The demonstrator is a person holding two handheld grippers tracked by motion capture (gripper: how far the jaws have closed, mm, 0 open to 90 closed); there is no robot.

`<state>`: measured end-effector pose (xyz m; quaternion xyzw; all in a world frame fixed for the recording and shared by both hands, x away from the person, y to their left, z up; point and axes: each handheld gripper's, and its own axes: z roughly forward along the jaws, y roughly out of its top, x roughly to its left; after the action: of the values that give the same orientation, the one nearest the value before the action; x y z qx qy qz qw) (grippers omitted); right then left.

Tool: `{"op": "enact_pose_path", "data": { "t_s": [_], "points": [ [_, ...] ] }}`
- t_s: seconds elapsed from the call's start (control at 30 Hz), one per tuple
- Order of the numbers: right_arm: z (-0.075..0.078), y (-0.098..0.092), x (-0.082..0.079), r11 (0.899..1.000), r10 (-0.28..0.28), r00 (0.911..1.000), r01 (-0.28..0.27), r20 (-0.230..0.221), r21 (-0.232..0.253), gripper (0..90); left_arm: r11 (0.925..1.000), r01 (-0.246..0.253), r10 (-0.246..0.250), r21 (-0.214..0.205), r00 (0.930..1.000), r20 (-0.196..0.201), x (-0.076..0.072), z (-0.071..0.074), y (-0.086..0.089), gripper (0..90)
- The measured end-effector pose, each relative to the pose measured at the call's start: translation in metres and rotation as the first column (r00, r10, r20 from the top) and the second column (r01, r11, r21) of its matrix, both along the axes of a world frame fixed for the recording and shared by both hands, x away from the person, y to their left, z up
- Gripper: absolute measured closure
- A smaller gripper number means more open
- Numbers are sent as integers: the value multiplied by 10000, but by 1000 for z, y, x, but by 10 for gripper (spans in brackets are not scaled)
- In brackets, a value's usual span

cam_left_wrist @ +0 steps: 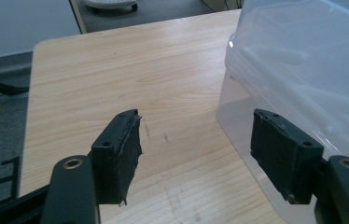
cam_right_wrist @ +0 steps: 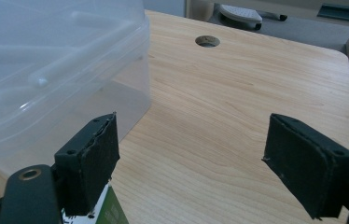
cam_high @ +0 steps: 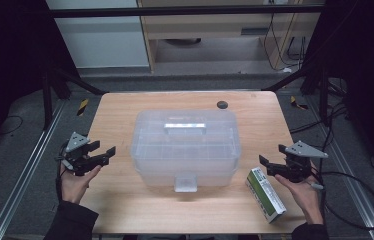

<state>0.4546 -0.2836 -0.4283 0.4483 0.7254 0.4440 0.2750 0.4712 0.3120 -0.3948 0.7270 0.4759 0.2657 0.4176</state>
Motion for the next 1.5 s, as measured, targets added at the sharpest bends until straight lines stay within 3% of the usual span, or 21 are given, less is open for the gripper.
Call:
{"op": "enact_pose_path", "data": {
  "t_s": [0.3,0.5,0.67,0.83,1.2,1.37,1.5],
  "points": [
    [-3,-2,0,9999,-9,10000,8,-36,-130,173,9993,314,-313,-220,9995,31,-4,11,3,323],
    [-3,-1,0,9997,78,10000,-77,16,-241,170,9981,561,-552,-249,9978,360,-9,27,2,322],
    [-3,0,0,9996,94,9999,-93,45,-280,170,9943,981,-943,-411,9917,873,-12,49,0,322],
    [-3,0,0,9996,165,9998,-163,92,-240,169,9903,1305,-1250,-481,9867,1040,-7,60,-5,324],
    [-4,1,1,9991,221,9997,-222,-34,-364,168,9843,1765,-1763,90,9773,1172,4,77,-23,353],
    [-3,2,1,9987,333,9994,-337,-101,-382,168,9765,2089,-2135,523,9711,1070,10,85,-33,368],
    [-3,2,1,9988,341,9993,-347,-170,-332,167,9712,2294,-2352,638,9660,1074,11,89,-39,391]
  ]
}}
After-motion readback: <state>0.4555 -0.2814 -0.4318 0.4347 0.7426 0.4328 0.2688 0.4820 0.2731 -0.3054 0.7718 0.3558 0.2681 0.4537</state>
